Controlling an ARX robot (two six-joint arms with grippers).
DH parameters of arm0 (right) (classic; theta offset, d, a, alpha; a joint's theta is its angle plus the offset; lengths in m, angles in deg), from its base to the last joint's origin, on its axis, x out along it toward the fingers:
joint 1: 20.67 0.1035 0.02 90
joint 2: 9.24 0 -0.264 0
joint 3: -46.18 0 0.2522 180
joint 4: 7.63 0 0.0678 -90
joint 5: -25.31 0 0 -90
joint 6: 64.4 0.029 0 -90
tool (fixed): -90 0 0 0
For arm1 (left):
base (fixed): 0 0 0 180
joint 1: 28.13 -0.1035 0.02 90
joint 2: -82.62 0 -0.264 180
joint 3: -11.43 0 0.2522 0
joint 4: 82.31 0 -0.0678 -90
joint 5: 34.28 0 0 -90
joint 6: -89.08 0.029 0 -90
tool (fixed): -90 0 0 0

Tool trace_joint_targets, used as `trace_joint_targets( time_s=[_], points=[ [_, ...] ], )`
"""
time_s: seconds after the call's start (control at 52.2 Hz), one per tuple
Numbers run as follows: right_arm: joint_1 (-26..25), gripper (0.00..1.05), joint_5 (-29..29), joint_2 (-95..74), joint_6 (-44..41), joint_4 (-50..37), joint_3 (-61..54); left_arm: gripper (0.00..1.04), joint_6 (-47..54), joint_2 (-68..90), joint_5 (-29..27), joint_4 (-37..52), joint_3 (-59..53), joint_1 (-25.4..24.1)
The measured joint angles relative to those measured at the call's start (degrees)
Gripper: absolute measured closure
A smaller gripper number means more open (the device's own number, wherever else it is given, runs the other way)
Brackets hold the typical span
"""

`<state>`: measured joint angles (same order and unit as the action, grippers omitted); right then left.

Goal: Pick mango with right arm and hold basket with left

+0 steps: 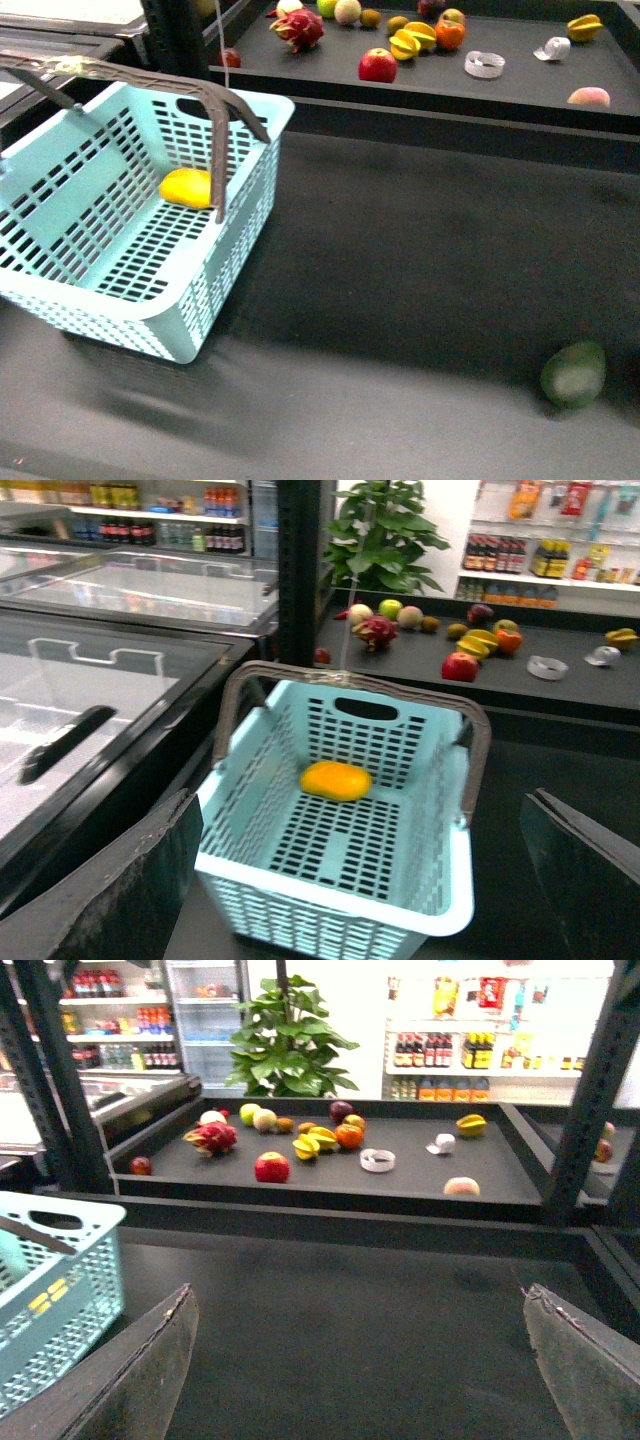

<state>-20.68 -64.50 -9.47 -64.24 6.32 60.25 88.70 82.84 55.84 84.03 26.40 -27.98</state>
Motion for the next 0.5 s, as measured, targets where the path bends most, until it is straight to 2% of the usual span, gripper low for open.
trace_joint_targets(
  time_s=[0.498],
  points=[
    [0.0, 0.08, -0.1, 0.0, 0.0, 0.0, 0.0, 0.06, 0.0, 0.0, -0.1, -0.1, 0.0, 0.0]
  ],
)
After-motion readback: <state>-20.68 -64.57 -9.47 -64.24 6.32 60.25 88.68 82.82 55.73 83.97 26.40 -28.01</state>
